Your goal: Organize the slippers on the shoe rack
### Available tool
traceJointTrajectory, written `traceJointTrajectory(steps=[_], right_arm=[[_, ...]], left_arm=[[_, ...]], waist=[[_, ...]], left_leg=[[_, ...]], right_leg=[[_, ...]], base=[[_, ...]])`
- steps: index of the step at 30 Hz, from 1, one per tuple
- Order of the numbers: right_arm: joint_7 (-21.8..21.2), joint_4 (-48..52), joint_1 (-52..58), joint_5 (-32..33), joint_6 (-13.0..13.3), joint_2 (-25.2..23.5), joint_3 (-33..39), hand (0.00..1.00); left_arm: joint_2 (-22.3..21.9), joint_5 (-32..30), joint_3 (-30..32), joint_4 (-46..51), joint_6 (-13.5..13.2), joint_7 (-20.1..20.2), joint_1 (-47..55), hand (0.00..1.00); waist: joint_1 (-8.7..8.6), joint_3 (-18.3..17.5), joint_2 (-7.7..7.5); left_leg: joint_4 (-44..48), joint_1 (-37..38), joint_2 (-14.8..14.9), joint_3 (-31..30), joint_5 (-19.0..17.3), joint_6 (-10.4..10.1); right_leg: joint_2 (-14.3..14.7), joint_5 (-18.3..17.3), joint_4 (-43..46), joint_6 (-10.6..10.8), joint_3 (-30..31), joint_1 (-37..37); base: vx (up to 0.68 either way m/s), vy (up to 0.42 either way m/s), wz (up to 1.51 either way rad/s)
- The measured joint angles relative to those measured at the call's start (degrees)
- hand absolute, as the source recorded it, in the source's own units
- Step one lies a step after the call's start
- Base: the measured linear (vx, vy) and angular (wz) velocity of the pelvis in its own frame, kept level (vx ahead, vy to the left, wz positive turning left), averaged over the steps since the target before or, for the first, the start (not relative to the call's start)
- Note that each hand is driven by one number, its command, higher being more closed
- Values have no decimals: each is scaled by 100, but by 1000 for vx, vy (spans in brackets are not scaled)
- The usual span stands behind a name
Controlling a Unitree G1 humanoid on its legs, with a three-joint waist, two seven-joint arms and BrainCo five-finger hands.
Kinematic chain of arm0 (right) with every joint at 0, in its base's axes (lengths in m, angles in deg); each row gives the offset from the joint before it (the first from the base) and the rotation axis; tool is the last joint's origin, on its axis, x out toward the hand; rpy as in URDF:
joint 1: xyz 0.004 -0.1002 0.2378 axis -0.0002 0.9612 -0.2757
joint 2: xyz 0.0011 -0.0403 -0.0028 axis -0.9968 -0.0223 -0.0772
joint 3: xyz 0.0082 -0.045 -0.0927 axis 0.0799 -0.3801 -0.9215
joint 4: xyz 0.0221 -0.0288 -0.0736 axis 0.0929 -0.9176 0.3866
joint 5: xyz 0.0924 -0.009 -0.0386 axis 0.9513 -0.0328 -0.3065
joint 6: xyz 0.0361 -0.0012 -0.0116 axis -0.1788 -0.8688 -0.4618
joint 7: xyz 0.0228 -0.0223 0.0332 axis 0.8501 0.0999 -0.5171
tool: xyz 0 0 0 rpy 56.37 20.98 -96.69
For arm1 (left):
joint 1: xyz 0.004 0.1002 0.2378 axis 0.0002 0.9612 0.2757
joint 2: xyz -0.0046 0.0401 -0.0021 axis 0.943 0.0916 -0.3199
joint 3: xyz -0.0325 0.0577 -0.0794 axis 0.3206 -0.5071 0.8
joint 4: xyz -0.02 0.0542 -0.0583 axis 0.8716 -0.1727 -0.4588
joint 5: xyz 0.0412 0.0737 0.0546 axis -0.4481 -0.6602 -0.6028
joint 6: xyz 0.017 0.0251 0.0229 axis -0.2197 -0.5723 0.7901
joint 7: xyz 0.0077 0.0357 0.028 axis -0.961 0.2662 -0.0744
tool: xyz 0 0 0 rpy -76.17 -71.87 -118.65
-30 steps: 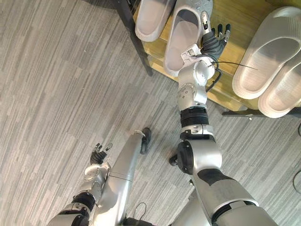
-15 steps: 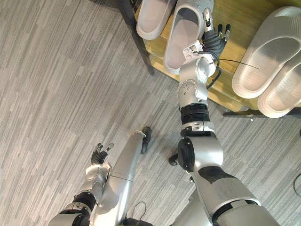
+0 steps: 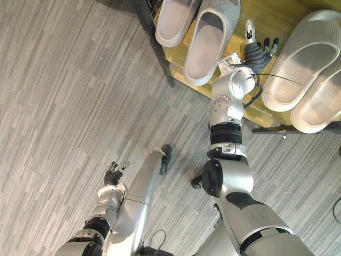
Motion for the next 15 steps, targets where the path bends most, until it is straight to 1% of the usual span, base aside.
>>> traceJointTrajectory(steps=[5, 7, 8, 9, 12, 14, 15], right_arm=[[127, 95, 115, -382, -69, 104, 6, 0], [135, 335, 194, -497, -106, 100, -25, 0], [134, 560, 288, -609, -114, 90, -161, 0], [114, 837, 381, -674, -118, 40, -426, 0], [-38, 1110, 389, -1056, -130, -197, -743, 0], [-96, 1126, 396, -1189, -166, -254, -842, 0], [-105, 1194, 436, -1277, -175, -306, -968, 0]], left_arm=[[4, 45, -2, 0, 3, 6, 7, 0], [5, 47, -2, 1, 2, 13, 6, 0], [15, 61, -1, 8, 1, 22, -8, 0], [44, 89, 11, -12, 14, 13, -48, 0], [60, 341, 3, 23, -28, 8, -189, 0], [32, 445, 8, 76, -85, 35, -189, 0], [40, 470, 11, 100, -98, 39, -180, 0]], waist=[[-13, 0, 0], [-33, 0, 0], [-43, 0, 0], [-97, 1, -1], [-200, 1, -5], [-214, -3, -13], [-226, -7, -21]], left_leg=[[4, -2, 6, 9, -1, 2], [4, 0, 12, 37, -1, 3], [10, 0, 29, 48, -4, 7], [31, 1, 57, 63, -9, 13], [50, 57, 116, 128, -23, 32], [49, 92, 158, 143, -37, 37], [48, 93, 201, 153, -48, 47]], right_leg=[[2, 7, 0, -12, 0, 2], [6, 7, -1, -13, 2, 2], [14, 8, -3, -14, 4, 2], [31, 17, -5, -32, 10, 2], [56, 42, -8, -75, 76, 2], [97, 54, -36, -86, 121, 3], [145, 45, -69, -53, 120, 2]], base=[[0, 0, 0], [0, 0, 0], [0, 0, -6], [1, 8, -9], [-10, 37, -12], [-25, 26, -15], [-29, 29, -18]])
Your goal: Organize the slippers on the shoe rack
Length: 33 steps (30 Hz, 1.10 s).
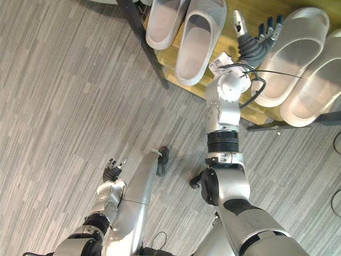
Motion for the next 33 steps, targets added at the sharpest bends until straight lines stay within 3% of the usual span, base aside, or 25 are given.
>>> traceJointTrajectory(steps=[6, 13, 19, 28, 33], right_arm=[[-413, 747, 692, -490, 26, -53, -962, 0], [-1281, 1245, 1143, -716, 225, 18, -1941, 0], [-2345, 1677, 1527, -741, 473, 665, -3317, 0], [-3831, 910, 1542, -854, 569, 1554, -4656, 0], [-4086, 278, 1216, -862, 430, 1773, -5008, 0]], left_arm=[[52, 62, 61, 14, 1, 35, 29, 0], [222, 60, 155, 137, -32, 250, 91, 0], [442, -102, 150, 125, -51, 378, 107, 0], [820, -613, -197, -131, -150, 500, 250, 0], [899, -612, -307, -340, -145, 509, 331, 0]], waist=[[-103, 2, -69], [-224, 55, -345], [-371, 141, -577], [-399, 161, -757], [-374, 159, -760]], left_leg=[[-31, 37, 46, 19, 4, -11], [-133, 165, 87, 83, 14, -28], [-360, 434, 75, 99, 59, -23], [-762, 735, -9, 107, 186, 10], [-819, 794, -1, 111, 197, 30]], right_leg=[[58, 57, -38, -45, 22, 0], [96, 87, -111, -58, 74, 44], [109, 116, -329, 47, -8, 325], [131, 300, -714, -46, -143, 648], [158, 351, -809, -32, -184, 742]], base=[[-8, 24, -5], [6, 16, -4], [-2, 39, 2], [13, 44, 4], [-3, 60, -1]])
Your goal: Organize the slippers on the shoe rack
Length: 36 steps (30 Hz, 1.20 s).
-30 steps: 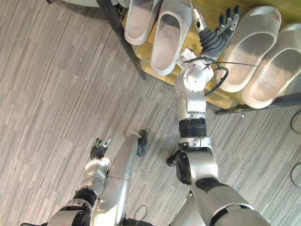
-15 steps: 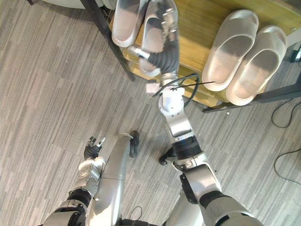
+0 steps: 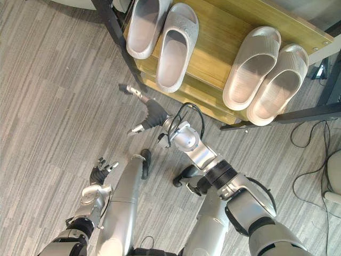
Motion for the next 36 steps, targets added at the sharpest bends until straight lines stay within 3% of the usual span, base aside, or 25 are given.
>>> traceJointTrajectory(steps=[12, 23, 36], right_arm=[[-105, -891, -672, -248, -367, 62, 73, 0], [-216, -1308, -880, -287, -495, 16, 295, 0], [-243, -1520, -885, -1052, -730, -29, 377, 0]], left_arm=[[-69, 23, 13, 51, 9, 126, 14, 0], [-139, 244, 84, 116, 39, 234, -49, 0], [-215, 433, 303, 135, 140, 243, -134, 0]], waist=[[148, -5, -7], [244, -7, -2], [250, -13, 11]], left_leg=[[84, -301, -15, -76, 40, 5], [325, -593, 32, -76, -23, 19], [402, -597, 103, -17, -37, 14]], right_leg=[[-63, -49, 89, 58, -169, -138], [-101, -122, 288, 55, -170, -354], [-103, -134, 351, 24, -136, -377]], base=[[-14, 37, 6], [-24, 37, 0], [-10, 39, -2]])
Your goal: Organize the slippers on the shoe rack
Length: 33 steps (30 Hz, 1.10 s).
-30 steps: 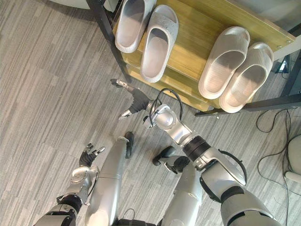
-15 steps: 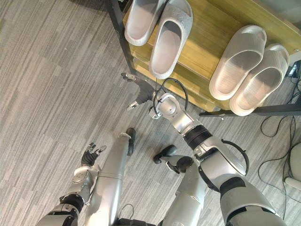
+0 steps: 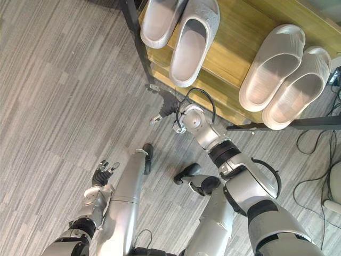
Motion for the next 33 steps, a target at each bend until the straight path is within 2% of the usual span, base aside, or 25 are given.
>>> traceJointTrajectory(steps=[4, 9, 14, 18, 30, 33], right_arm=[[48, 0, -5, -177, -13, -17, 155, 0], [124, 2, -10, -376, -78, -25, 181, 0], [332, -3, -20, -796, -136, -172, 612, 0], [495, -41, -70, -969, -151, -244, 615, 0], [801, -260, -325, -1012, -208, -457, 992, 0], [922, -500, -508, -1187, -219, -486, 1021, 0]], left_arm=[[-3, 37, 5, 1, 3, 0, -115, 0], [-89, 50, 165, 6, 14, -2, -212, 0], [-148, 156, 249, 53, 13, -5, -231, 0], [-218, 165, 398, 51, 13, -11, -250, 0], [-286, 225, 460, 35, 10, -45, -329, 0], [-294, 244, 460, 36, 5, -61, -331, 0]], waist=[[8, -3, 5], [11, -44, 83], [11, -56, 105], [14, -56, 106], [29, -104, 151], [33, -105, 154]], left_leg=[[5, 3, 25, 34, 1, 0], [36, -4, 71, 48, -10, 0], [43, -9, 94, 55, -15, -6], [51, -36, 95, 46, -17, -4], [139, -206, 95, 16, -15, -3], [139, -213, 96, 15, -15, -3]], right_leg=[[11, 5, 7, -10, 37, -34], [43, 8, 7, -15, 53, -50], [65, 1, 9, -13, 66, -70], [68, 6, 9, -21, 64, -87], [51, 16, 81, -45, 68, -234], [53, 16, 81, -45, 68, -239]], base=[[-11, 37, -4], [-7, 38, -4], [-14, 33, -3], [-8, 44, 0], [-16, 53, 0], [-15, 42, 0]])
